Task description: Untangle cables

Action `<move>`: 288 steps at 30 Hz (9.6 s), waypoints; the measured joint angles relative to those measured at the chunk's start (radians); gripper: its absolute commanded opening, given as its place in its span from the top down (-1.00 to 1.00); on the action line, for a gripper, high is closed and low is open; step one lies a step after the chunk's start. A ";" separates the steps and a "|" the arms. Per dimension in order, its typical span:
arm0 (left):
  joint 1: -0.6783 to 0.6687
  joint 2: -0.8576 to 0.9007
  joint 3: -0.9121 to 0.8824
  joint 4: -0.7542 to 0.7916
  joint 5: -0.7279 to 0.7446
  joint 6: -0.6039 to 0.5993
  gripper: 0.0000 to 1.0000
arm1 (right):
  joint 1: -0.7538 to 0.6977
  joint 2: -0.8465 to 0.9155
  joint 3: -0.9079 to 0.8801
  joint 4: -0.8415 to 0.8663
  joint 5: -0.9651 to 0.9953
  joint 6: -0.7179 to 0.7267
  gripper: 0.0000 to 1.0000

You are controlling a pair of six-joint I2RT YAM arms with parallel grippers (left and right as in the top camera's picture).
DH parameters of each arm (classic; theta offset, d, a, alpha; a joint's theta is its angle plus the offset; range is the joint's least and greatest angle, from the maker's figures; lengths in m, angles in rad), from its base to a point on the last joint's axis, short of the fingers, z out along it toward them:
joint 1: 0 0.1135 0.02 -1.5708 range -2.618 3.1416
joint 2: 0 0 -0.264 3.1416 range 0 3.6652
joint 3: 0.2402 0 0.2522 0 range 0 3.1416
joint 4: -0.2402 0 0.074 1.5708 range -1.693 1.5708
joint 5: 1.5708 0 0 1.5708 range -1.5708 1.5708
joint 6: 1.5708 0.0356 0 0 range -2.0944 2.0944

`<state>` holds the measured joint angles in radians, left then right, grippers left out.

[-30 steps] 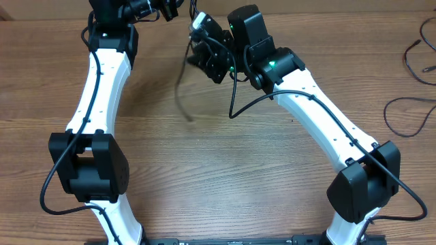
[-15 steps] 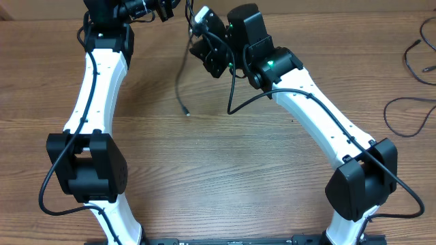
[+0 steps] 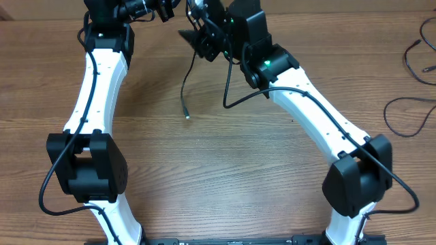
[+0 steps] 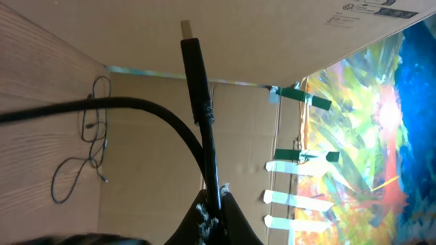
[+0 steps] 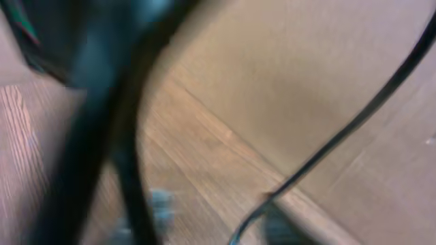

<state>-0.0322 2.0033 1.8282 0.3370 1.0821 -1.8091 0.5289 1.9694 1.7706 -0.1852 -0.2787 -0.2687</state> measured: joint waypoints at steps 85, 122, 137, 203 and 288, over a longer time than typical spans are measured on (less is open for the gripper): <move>-0.325 -0.221 0.073 -1.101 -1.595 1.611 -1.00 | -1.465 0.098 0.380 -0.717 0.013 0.266 0.74; -0.325 -0.221 0.073 -1.184 -1.595 1.611 -1.00 | -1.305 0.076 -0.201 -0.615 0.160 0.602 0.15; -0.325 -0.221 0.073 -1.187 -1.595 1.611 -1.00 | -1.310 0.076 -0.130 -0.615 0.261 0.509 -0.04; -0.325 -0.221 0.073 -1.221 -1.595 1.611 -1.00 | -1.253 -0.370 0.285 -0.811 0.152 0.417 0.92; -0.294 -0.216 0.148 -1.160 -1.565 1.740 -1.00 | -0.917 -0.219 0.282 -0.643 -0.001 0.398 -1.00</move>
<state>-0.3264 1.7870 1.9762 -0.8230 -0.4831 -0.0696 -0.3882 1.7504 2.0525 -0.8280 -0.2798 0.1291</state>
